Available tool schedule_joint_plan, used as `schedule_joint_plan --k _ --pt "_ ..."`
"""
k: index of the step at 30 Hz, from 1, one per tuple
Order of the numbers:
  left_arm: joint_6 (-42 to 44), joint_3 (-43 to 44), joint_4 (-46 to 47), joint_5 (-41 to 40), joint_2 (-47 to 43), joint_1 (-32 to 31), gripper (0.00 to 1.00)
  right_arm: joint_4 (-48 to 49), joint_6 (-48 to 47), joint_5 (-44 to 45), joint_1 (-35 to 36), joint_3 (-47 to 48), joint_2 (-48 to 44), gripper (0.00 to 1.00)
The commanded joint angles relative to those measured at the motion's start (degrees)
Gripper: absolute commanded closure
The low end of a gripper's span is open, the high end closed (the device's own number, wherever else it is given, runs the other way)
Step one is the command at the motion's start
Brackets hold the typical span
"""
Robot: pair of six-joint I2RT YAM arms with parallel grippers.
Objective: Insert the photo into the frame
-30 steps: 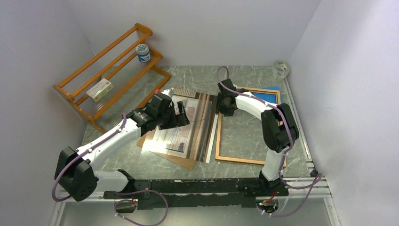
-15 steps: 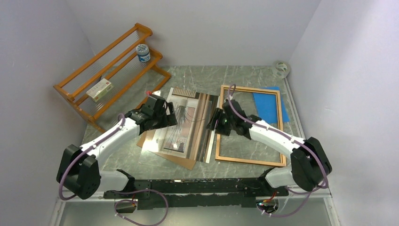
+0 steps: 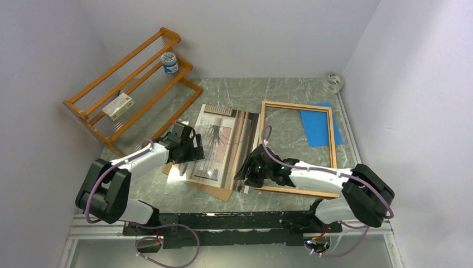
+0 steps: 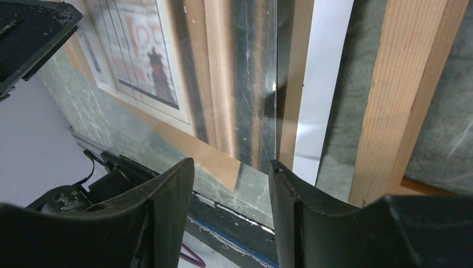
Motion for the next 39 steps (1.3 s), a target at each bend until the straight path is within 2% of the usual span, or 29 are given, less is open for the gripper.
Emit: schedule_joint_plan --k 1,8,13,21,25,30,34,39 --pt "-1.5 -1.6 4.0 4.1 1.1 0.0 0.12 2.6 4.3 2.9 2.1 -0.1 1.3 0.45" --pt "-3.9 -3.0 1.5 3.4 3.3 0.0 0.18 2.7 6.6 3.2 3.8 -2.8 1.0 0.45" --pt "-4.5 -3.5 0.5 3.4 3.9 0.0 0.19 4.0 7.6 2.9 4.4 -5.7 -0.5 0.41" --pt "-5.2 -3.0 -0.7 3.9 5.5 0.0 0.2 14.6 8.3 -1.5 5.1 -9.3 1.5 0.4" --pt "-5.9 -3.4 -0.4 5.4 6.0 0.0 0.25 19.2 8.4 -3.7 5.2 -10.8 2.6 0.4" --pt "-7.7 -4.1 -0.6 6.8 6.8 0.1 0.28 27.9 6.8 -3.3 5.2 -14.5 2.5 0.4" --pt "-9.2 -5.0 -0.9 7.6 7.6 0.0 0.31 39.4 4.5 -2.1 5.0 -18.3 1.1 0.4" --pt "-10.1 -6.0 -0.3 8.5 7.7 0.0 0.34 45.7 2.9 -1.1 4.1 -18.9 -0.2 0.4"
